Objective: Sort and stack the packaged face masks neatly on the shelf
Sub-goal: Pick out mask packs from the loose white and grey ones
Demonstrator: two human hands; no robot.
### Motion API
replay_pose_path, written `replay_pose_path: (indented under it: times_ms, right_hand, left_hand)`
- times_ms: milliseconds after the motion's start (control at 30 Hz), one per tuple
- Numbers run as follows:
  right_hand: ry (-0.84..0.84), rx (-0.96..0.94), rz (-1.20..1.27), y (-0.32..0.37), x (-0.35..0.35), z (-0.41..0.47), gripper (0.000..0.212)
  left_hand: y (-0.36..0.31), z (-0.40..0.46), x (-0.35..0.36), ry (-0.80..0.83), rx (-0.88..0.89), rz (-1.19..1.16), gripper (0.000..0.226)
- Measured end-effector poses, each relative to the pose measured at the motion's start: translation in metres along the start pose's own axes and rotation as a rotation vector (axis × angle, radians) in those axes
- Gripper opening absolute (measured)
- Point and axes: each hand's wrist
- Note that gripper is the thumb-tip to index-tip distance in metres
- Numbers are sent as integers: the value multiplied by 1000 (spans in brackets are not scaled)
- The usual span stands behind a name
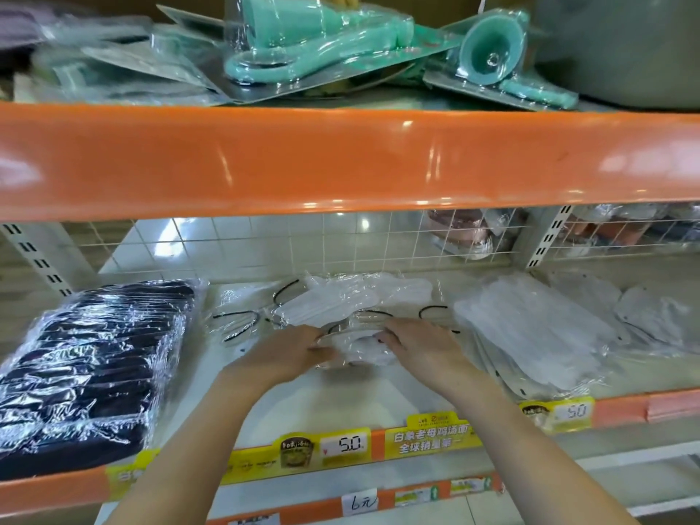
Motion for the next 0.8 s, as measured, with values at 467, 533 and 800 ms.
replay_pose_path:
  times_ms: [467, 533, 800]
  right_hand:
    - [-41, 28, 123, 6, 0, -14, 35]
    - [-53, 36, 175, 6, -2, -18, 39]
    - [-83, 72, 182, -2, 4, -1, 30]
  left_hand:
    - [3, -6, 5, -49, 18, -177, 35]
    - [2, -7, 6, -45, 32, -162, 33]
    - [-11, -1, 5, -177, 107, -230, 43]
Point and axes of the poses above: each hand's wrist, its own z-axis towards the middle knuckle, its own x-axis out of the palm, y = z × x, and after that the axes turned 15 degrees about -z, right-handed
